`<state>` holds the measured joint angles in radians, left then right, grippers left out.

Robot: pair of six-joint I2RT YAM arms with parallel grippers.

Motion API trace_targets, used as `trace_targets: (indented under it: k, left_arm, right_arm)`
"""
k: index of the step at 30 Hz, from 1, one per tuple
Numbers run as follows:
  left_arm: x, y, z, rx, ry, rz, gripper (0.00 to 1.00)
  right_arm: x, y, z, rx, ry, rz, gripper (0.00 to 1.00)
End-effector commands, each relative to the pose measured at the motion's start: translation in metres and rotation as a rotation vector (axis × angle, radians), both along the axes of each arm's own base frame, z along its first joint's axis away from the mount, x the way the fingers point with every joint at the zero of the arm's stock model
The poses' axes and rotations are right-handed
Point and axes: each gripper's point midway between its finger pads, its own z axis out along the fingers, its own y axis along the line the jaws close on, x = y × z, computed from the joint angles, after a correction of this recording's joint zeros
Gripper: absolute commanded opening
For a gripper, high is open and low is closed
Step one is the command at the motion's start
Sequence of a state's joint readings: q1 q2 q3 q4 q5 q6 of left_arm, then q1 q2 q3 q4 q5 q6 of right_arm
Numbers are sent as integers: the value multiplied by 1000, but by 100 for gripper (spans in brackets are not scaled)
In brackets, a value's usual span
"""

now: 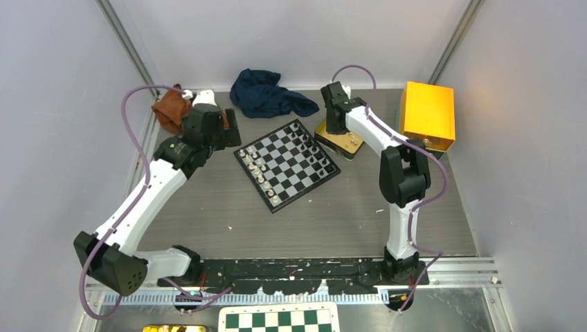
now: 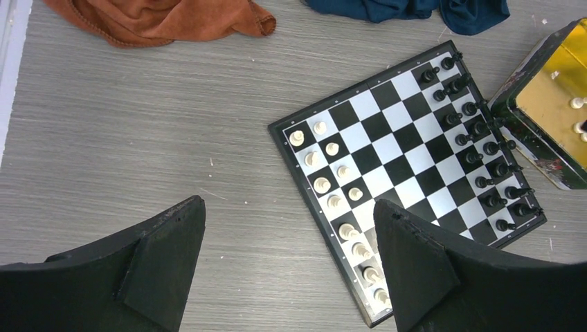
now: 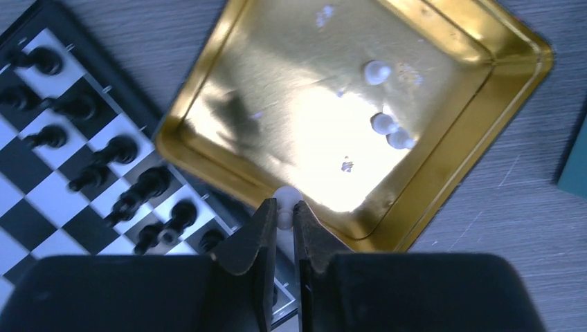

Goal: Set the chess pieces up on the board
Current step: Pick up the chess piece from the storage box, then place the chess piece on the chessboard.

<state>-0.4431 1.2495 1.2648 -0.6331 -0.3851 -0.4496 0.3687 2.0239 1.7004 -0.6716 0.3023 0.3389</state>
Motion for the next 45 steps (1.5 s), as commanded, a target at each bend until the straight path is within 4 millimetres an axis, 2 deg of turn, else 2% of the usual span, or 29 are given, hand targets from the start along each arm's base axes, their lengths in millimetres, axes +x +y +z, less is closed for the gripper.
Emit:
trace_targets:
  k: [1, 6, 12, 17, 22, 33, 45]
  left_arm:
    - [-7, 6, 21, -32, -75, 28, 91]
    - [-15, 12, 25, -39, -93, 39, 91]
    - [-26, 18, 26, -50, -104, 46, 91]
    - [-32, 21, 26, -52, -106, 48, 91]
    - [-35, 23, 27, -48, -109, 51, 91]
    - [-39, 28, 32, -32, -118, 51, 91]
    - [-40, 29, 32, -20, -122, 49, 91]
  right_arm:
    - [-6, 33, 57, 4, -114, 77, 0]
    - [-33, 83, 63, 6, -117, 188, 1]
    - [-69, 136, 52, 23, -89, 303, 1]
    - [-91, 172, 43, 28, -79, 379, 1]
    - [-104, 198, 34, 33, -67, 432, 1]
    - [-114, 240, 9, 22, -34, 514, 1]
    - [-117, 256, -11, 8, 5, 551, 0]
